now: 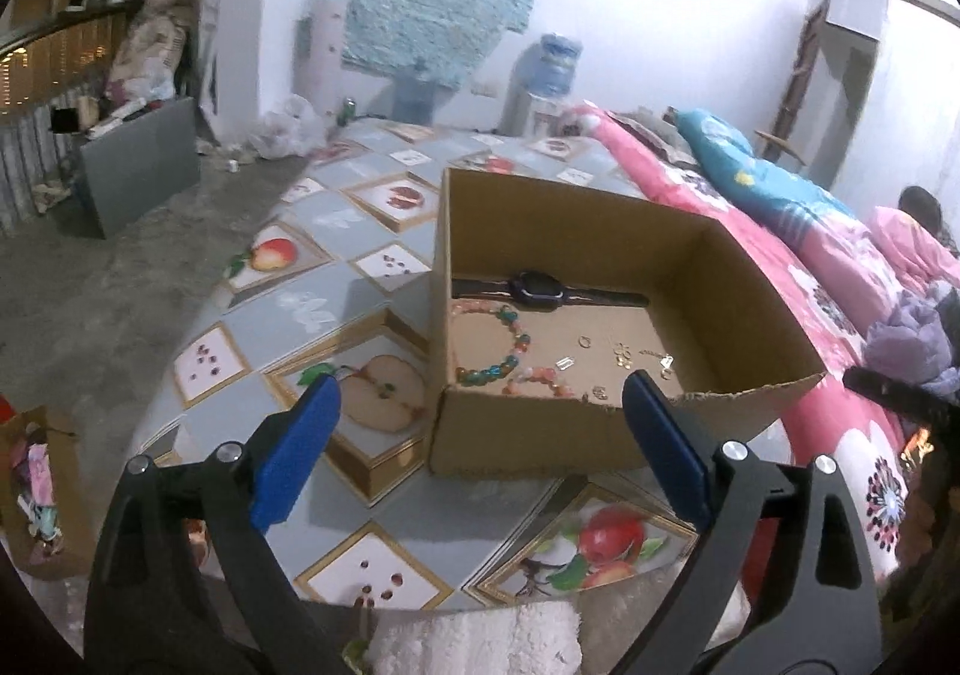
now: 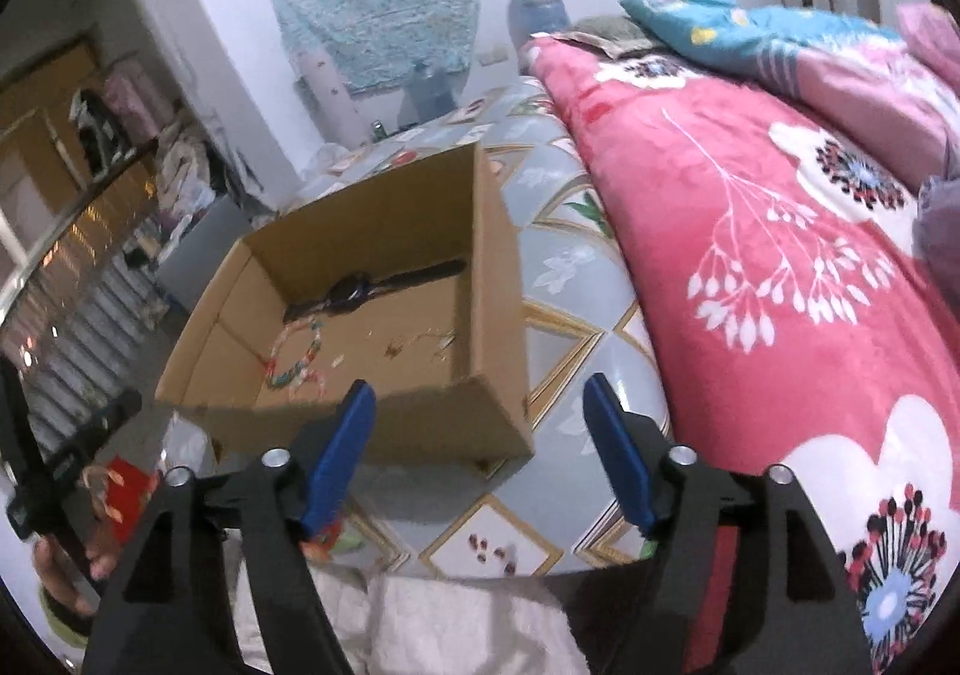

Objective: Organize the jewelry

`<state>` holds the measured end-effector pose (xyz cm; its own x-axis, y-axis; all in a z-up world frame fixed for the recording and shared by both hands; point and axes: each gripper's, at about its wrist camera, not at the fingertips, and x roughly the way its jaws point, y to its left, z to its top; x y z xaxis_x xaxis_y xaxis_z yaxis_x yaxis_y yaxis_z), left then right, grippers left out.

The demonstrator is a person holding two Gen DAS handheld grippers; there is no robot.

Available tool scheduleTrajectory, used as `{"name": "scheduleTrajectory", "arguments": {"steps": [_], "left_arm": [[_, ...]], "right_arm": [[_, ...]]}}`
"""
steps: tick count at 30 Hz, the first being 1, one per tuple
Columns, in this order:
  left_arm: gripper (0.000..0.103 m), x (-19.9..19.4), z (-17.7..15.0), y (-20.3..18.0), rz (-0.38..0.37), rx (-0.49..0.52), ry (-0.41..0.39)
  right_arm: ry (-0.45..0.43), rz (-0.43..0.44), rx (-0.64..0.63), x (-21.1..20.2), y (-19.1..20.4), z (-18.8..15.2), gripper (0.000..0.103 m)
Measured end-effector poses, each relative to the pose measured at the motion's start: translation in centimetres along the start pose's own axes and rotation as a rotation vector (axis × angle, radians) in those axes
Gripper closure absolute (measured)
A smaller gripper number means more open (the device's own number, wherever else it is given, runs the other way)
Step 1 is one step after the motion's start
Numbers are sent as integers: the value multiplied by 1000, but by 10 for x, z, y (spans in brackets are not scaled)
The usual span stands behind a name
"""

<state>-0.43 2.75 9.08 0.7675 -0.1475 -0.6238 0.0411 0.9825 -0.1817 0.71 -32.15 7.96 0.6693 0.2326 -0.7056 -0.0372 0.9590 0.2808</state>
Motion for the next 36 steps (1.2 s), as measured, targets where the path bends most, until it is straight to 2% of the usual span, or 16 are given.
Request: {"name": "scheduleTrajectory", "arguments": {"steps": [3, 7, 10, 16, 18, 20, 22, 29, 36], "left_arm": [[12, -8, -3, -5, 2, 6, -5], [10, -11, -6, -13, 41, 20, -9], [10, -12, -7, -19, 88, 32, -26], [10, -7, -3, -21, 102, 2, -4], [10, -3, -1, -21, 96, -21, 15], [10, 4, 0, -23, 131, -23, 40], [10, 10, 0, -27, 144, -3, 55], [10, 35, -8, -52, 160, 75, 185], [10, 43, -13, -65, 179, 111, 222]], "right_arm": [[24, 9, -50, 5, 18, -12, 24], [48, 6, -94, 13, 37, -24, 21], [57, -1, -112, 17, 47, -26, 18], [61, -34, -146, 21, 60, -24, 13], [65, -37, -146, 22, 62, -22, 11], [67, -33, -133, 23, 62, -19, 10], [67, -43, -113, 25, 62, -17, 9], [108, -83, -99, 40, 70, -15, 8], [123, -114, -115, 47, 74, -13, 8]]}}
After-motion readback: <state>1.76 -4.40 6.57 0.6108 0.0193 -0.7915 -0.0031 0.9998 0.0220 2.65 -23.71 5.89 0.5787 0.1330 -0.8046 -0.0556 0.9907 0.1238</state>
